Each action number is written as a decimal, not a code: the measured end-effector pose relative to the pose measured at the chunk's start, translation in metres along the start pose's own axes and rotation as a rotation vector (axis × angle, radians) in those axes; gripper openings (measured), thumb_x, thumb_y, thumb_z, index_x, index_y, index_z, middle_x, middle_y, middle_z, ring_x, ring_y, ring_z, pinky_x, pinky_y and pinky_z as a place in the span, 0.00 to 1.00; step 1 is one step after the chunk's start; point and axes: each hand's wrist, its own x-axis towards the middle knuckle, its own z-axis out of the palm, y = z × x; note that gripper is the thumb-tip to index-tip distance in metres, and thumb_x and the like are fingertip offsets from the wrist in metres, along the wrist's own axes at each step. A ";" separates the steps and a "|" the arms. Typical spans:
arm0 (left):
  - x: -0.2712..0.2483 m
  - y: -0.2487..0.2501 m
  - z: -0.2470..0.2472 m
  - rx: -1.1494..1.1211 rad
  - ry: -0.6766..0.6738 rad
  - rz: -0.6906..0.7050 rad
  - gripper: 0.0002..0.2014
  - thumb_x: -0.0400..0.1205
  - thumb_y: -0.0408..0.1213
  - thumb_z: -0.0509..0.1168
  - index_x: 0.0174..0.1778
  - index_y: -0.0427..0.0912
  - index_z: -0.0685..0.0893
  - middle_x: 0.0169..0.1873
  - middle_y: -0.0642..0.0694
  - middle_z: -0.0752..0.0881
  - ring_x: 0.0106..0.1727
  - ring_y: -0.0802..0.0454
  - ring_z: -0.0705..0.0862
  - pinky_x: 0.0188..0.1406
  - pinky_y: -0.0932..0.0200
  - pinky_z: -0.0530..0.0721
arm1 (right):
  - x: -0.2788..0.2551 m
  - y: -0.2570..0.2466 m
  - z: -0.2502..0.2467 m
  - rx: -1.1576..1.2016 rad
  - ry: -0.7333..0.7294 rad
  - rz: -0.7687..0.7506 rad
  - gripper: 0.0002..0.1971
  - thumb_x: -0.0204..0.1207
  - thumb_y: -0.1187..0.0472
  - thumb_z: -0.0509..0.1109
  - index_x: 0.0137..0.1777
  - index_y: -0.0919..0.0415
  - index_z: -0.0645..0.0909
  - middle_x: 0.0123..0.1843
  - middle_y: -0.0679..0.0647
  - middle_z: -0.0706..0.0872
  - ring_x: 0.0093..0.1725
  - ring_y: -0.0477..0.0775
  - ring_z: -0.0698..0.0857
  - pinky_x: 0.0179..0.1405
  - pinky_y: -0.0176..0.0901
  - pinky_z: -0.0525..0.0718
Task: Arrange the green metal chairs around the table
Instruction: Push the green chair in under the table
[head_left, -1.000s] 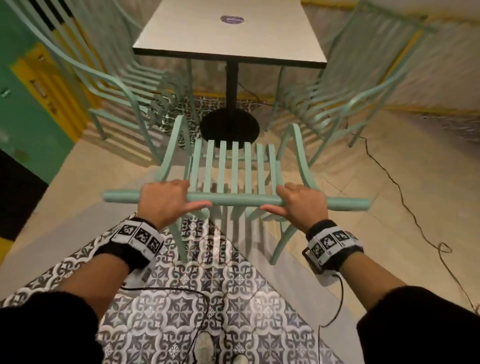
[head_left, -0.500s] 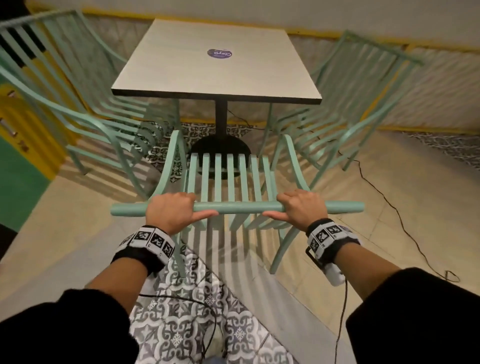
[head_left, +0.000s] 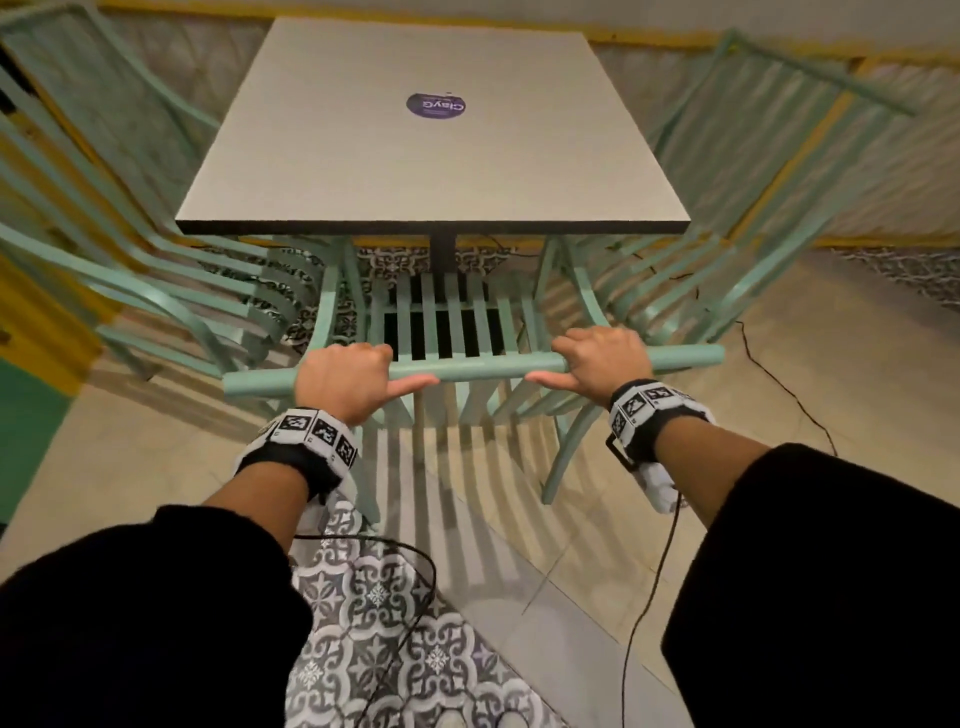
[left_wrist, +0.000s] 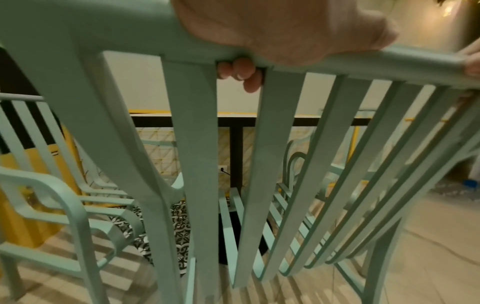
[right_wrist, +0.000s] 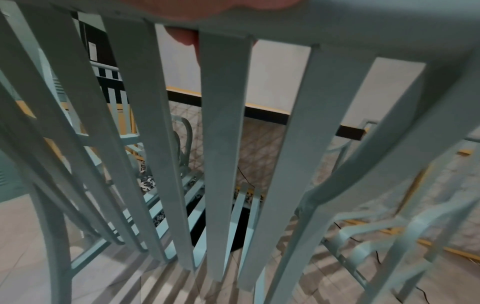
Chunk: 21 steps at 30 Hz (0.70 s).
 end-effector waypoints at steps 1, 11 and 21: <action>0.006 -0.003 0.001 0.015 0.017 0.009 0.39 0.65 0.77 0.36 0.27 0.42 0.71 0.23 0.45 0.78 0.25 0.44 0.81 0.21 0.59 0.71 | 0.006 0.002 0.003 0.001 0.006 0.002 0.44 0.70 0.25 0.33 0.26 0.59 0.78 0.20 0.54 0.79 0.18 0.52 0.70 0.20 0.33 0.61; 0.018 -0.008 0.008 0.043 0.143 0.044 0.37 0.65 0.76 0.36 0.23 0.43 0.68 0.18 0.49 0.71 0.18 0.49 0.71 0.17 0.66 0.57 | 0.015 0.007 0.006 0.004 -0.010 0.016 0.44 0.70 0.25 0.33 0.26 0.60 0.76 0.21 0.54 0.78 0.21 0.50 0.66 0.21 0.31 0.53; -0.004 0.039 0.003 -0.039 0.212 -0.111 0.27 0.73 0.66 0.45 0.37 0.44 0.72 0.37 0.44 0.77 0.39 0.46 0.74 0.39 0.48 0.76 | -0.062 0.003 -0.026 0.374 -0.008 0.219 0.29 0.75 0.38 0.53 0.70 0.55 0.67 0.64 0.58 0.79 0.62 0.55 0.78 0.67 0.52 0.72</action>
